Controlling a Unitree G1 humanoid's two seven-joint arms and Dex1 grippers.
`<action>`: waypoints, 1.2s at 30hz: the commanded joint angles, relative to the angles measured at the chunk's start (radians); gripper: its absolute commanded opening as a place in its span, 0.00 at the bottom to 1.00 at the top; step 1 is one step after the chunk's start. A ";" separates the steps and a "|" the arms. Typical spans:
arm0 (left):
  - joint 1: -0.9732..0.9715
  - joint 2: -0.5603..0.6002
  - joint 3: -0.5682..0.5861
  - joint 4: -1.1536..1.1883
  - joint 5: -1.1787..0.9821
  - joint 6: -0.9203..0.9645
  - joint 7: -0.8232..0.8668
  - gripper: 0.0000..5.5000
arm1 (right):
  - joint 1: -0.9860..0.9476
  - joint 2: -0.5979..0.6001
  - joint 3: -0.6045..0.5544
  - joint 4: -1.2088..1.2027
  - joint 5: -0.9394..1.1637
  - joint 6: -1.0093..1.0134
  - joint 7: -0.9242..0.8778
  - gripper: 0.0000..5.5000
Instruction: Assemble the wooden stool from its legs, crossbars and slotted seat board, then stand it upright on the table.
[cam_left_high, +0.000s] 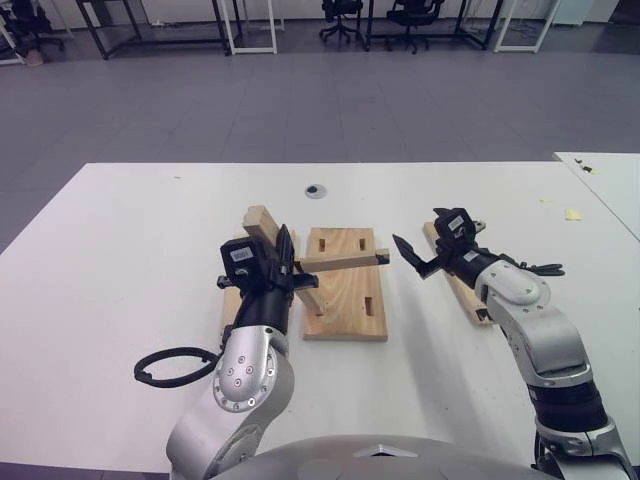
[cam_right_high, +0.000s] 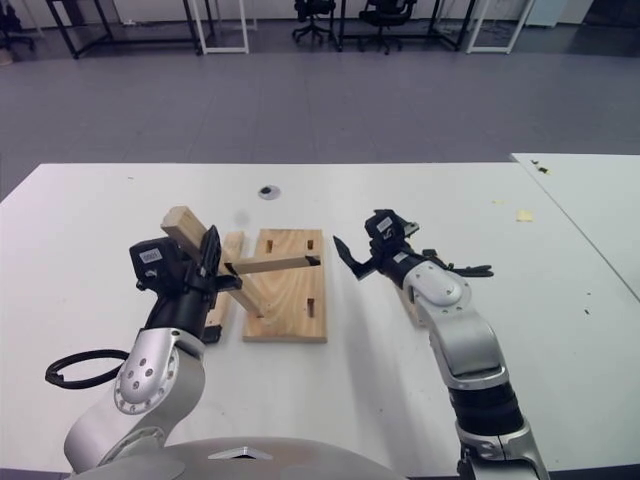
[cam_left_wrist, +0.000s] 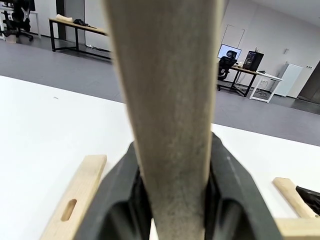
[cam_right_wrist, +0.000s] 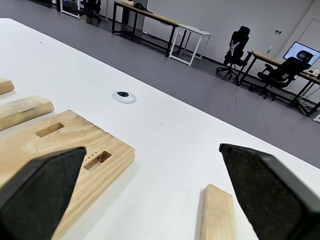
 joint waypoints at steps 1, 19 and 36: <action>0.067 0.005 -0.091 0.149 0.114 -0.024 -0.007 0.19 | -0.047 -0.031 -0.002 0.039 -0.015 -0.015 0.025 0.90; -0.022 -0.024 -0.076 0.161 0.139 -0.263 -0.187 0.31 | -0.021 0.026 0.009 0.055 -0.033 -0.045 -0.026 0.90; -0.308 0.129 0.717 0.203 -0.191 -0.228 -0.506 0.74 | 0.053 0.159 -0.090 0.287 -0.104 -0.160 -0.259 0.90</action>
